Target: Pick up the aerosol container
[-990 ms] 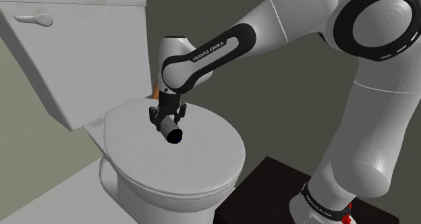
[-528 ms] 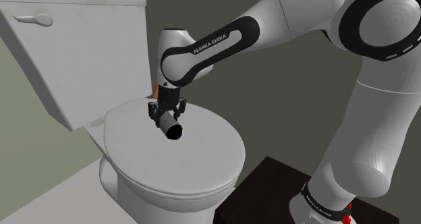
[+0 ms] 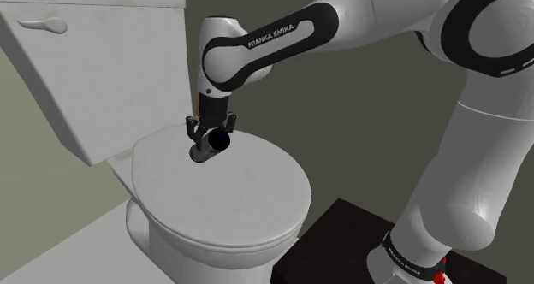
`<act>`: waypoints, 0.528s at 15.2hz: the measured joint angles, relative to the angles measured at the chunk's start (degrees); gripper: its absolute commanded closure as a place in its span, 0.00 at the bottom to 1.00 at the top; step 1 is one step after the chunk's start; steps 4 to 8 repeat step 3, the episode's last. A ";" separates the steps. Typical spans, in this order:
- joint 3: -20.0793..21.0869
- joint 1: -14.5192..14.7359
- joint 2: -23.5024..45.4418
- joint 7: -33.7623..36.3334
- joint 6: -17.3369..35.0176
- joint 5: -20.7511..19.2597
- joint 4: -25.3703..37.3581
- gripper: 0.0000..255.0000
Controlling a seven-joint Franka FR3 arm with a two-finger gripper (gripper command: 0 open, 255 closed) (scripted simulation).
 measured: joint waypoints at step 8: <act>0.00 -0.07 -0.90 0.03 -1.94 0.17 1.07 1.00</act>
